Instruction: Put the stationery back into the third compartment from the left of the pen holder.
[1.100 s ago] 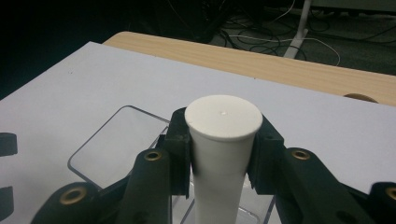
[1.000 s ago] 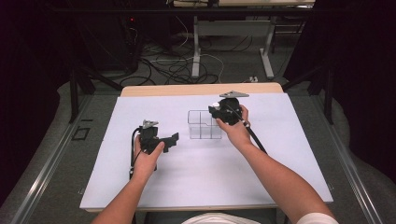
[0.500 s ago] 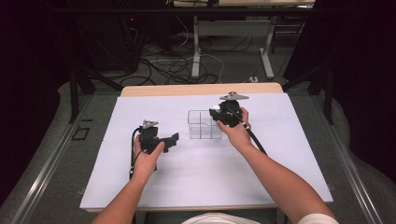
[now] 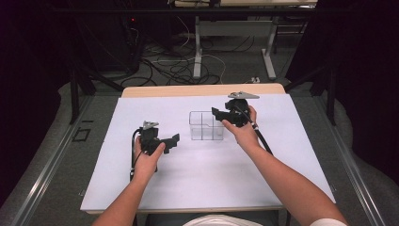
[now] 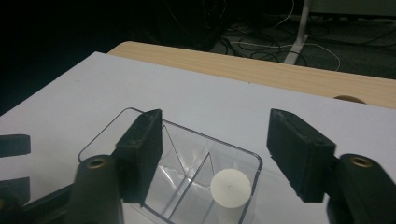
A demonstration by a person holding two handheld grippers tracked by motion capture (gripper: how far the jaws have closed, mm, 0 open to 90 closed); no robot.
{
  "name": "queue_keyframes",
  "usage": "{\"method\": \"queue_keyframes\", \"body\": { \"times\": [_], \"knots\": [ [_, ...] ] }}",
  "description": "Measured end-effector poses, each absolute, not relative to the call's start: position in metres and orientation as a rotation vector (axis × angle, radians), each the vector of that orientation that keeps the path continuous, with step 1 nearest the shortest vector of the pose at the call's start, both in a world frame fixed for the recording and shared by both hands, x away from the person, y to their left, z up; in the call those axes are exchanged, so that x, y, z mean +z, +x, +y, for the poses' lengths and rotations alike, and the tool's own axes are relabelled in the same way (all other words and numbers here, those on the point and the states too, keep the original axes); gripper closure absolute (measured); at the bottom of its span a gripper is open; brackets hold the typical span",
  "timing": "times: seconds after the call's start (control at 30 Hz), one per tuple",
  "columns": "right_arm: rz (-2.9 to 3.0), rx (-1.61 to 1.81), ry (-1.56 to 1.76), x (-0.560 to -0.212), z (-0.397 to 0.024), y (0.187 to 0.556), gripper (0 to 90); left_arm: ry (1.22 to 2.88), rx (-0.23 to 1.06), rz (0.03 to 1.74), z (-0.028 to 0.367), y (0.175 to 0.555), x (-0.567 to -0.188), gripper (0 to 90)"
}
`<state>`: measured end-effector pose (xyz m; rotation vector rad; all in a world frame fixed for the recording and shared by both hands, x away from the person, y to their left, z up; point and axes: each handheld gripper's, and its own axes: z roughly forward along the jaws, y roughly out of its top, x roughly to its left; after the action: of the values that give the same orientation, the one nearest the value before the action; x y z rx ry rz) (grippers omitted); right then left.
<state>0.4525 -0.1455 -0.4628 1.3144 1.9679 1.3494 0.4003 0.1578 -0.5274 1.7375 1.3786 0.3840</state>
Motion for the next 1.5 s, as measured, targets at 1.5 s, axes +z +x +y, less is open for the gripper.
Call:
{"method": "queue_keyframes", "body": {
  "times": [1.5],
  "knots": [
    [1.844,1.129,1.564,-0.508,-0.29,0.404,0.0,1.719,0.403,1.409,0.165,0.4,-0.528,1.9]
  ]
}}
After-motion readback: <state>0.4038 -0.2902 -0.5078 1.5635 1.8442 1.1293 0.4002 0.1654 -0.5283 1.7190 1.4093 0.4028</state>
